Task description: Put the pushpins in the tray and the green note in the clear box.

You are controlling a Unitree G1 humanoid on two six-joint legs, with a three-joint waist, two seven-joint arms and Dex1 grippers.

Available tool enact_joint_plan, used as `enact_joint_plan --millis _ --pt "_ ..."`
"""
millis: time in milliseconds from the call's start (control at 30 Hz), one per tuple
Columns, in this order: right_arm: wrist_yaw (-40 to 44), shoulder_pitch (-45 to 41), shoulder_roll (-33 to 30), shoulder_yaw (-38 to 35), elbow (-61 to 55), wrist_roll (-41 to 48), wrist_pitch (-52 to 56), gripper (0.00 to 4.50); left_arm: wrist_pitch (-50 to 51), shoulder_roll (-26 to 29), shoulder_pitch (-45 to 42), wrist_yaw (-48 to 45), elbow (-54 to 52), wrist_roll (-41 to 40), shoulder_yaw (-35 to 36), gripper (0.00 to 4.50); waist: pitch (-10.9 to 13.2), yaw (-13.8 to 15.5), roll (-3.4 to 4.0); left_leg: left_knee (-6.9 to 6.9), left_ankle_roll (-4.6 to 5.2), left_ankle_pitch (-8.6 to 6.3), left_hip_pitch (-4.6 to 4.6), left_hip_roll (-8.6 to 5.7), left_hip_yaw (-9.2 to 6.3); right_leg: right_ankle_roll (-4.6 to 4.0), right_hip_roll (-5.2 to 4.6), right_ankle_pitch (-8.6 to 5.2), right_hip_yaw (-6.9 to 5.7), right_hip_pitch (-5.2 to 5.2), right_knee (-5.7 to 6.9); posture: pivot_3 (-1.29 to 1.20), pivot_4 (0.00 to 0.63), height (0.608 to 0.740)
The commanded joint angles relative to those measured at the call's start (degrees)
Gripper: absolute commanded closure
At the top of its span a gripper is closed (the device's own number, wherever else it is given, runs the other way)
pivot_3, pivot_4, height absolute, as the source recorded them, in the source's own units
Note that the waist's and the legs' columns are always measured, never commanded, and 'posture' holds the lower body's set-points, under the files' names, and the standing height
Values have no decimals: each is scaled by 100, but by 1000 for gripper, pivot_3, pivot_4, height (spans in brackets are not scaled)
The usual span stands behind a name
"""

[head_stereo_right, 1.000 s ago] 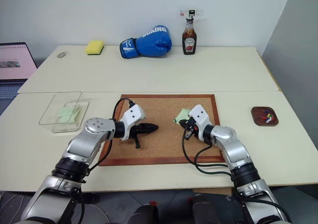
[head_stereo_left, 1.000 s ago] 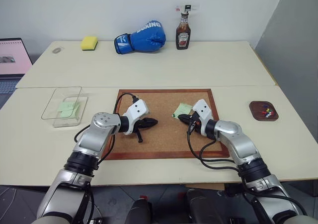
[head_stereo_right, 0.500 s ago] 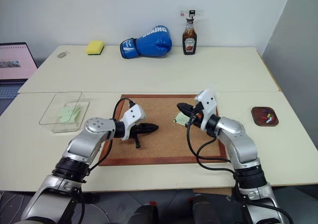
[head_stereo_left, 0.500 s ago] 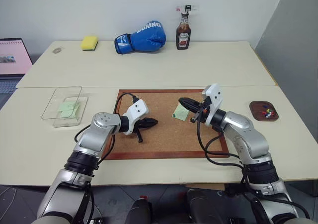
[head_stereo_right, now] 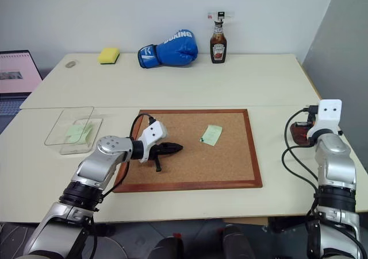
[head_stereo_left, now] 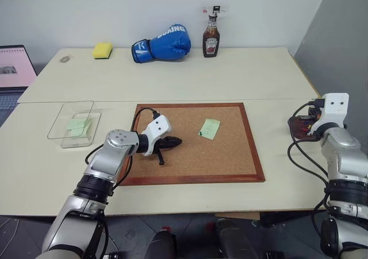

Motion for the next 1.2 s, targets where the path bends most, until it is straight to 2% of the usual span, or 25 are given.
enact_joint_plan --millis 33,267,400,533,700,800,933,1033,1200 --pt "45 -318 -40 -250 127 328 222 4477 36 14 45 -62 197 162 -187 4500 0 4 0 0 2 1 0 -1 0 0 0 0 0 0 0 0 150 740" --pt "-58 -260 55 -311 137 564 500 4477 56 50 131 -59 133 159 -178 4500 0 20 0 -2 3 1 -6 -2 -2 6 -1 3 -1 0 -3 0 150 740" --pt "-96 -165 83 -282 27 594 588 3914 85 72 183 -51 62 151 -169 4500 0 18 0 -2 3 1 -4 -2 -2 6 -1 3 -1 1 -3 0 150 740" --pt "-92 -58 47 -156 -9 498 490 2926 67 69 177 -21 67 158 -152 4500 0 14 1 -2 2 1 -4 -2 -2 6 -1 3 -1 0 -3 0 150 740" --pt "-141 -6 14 -96 -49 424 358 2059 77 64 182 -36 36 146 -156 4500 0 11 1 -2 2 1 -4 -2 -2 6 -1 3 -1 0 -3 0 150 740" --pt "-159 33 -44 -24 -78 313 206 1325 74 57 172 -45 42 147 -165 4500 0 11 1 -2 3 1 -4 -2 -2 6 -1 3 -1 0 -3 0 150 740" --pt "-166 99 -82 91 -208 179 -3 583 64 44 131 -65 73 153 -181 4500 0 11 0 -2 2 1 -5 -2 -2 6 -1 3 -1 0 -5 0 150 740" --pt "128 174 -37 300 -617 196 -214 56 58 49 127 -78 78 151 -185 4500 0 12 0 -2 2 1 -5 -2 -2 6 -1 3 -2 0 -5 0 150 740" --pt "1463 550 102 1230 -1791 569 -362 16 27 48 124 -94 127 161 -198 4500 0 -1 1 -4 2 1 -3 -1 -2 6 1 3 -1 -1 -4 0 150 740"
